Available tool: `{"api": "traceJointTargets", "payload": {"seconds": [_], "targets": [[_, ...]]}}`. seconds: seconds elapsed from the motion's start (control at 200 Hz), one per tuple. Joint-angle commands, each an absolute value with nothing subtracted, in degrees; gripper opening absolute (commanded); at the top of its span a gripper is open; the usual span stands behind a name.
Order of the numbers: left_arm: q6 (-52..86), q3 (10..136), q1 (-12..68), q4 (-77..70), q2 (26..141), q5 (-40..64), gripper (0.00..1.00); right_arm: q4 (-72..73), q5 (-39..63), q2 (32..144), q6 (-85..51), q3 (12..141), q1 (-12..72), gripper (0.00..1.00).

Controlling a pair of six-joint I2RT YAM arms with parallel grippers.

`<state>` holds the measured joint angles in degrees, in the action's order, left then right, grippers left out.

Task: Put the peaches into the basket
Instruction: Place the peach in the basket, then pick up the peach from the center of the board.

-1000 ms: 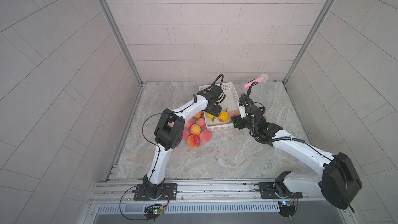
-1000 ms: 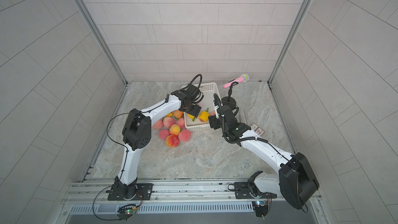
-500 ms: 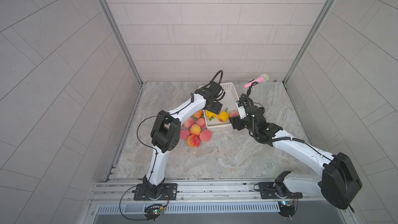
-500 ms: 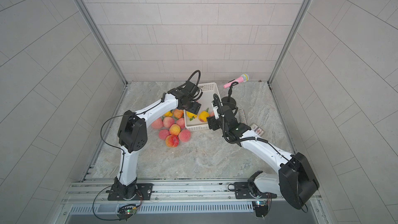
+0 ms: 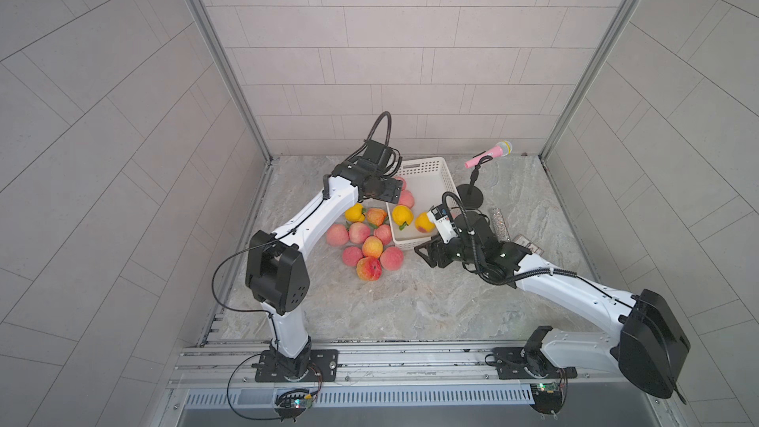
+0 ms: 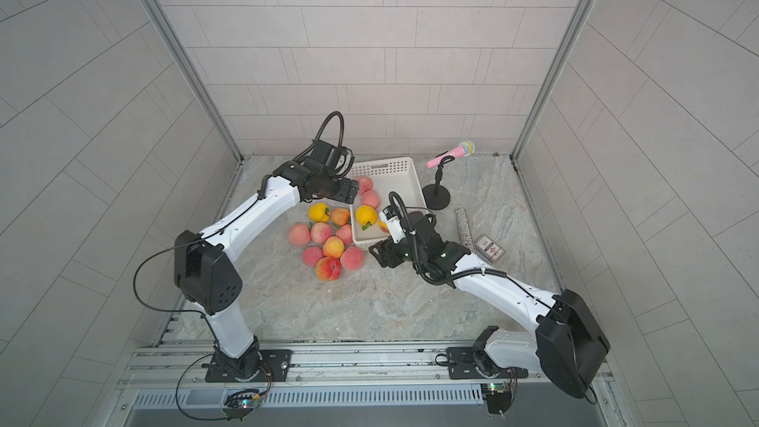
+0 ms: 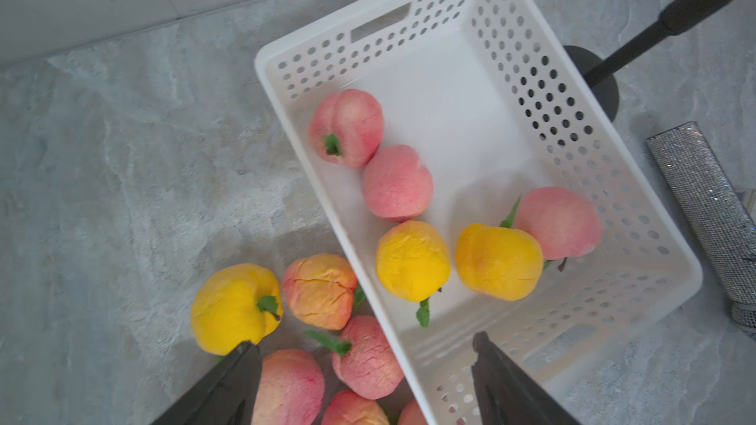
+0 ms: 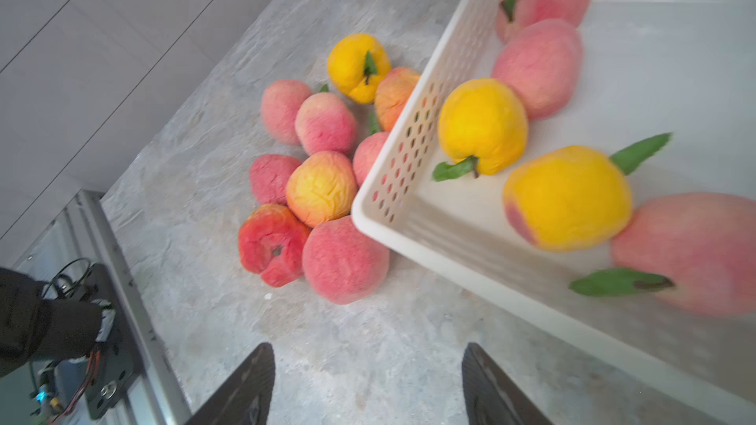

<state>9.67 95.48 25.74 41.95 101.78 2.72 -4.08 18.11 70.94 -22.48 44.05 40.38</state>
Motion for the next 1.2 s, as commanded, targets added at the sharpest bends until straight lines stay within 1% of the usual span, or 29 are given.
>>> {"api": "traceJointTargets", "payload": {"seconds": [0.0,0.09,0.29,0.42,0.54,0.746,0.931,1.196], "targets": [[10.69,91.79,21.97,41.28,98.97,6.38,0.87,0.32,19.59,70.76,-29.00,40.85,42.91,0.74],[11.28,88.42,18.75,39.77,96.35,7.80,0.87,5.37,18.53,72.40,-33.25,39.07,44.46,0.74],[12.65,78.18,11.59,33.37,89.76,7.47,0.87,13.05,13.82,78.82,-39.53,37.99,46.70,0.74],[12.66,76.61,8.87,32.44,88.59,6.78,0.87,16.06,12.14,83.50,-43.17,39.15,47.79,0.74],[12.66,76.64,8.26,32.68,89.11,7.05,0.87,17.60,10.29,86.82,-43.69,40.73,49.21,0.75],[12.40,76.64,8.23,32.87,89.12,7.19,0.87,19.17,10.33,92.62,-45.30,43.09,49.31,0.77],[12.18,76.64,8.24,32.87,88.94,7.04,0.87,16.49,8.54,94.53,-44.65,45.35,49.31,0.80],[12.04,76.60,8.26,32.87,89.01,7.16,0.87,17.40,10.07,96.96,-44.91,46.21,49.35,0.80]]}}
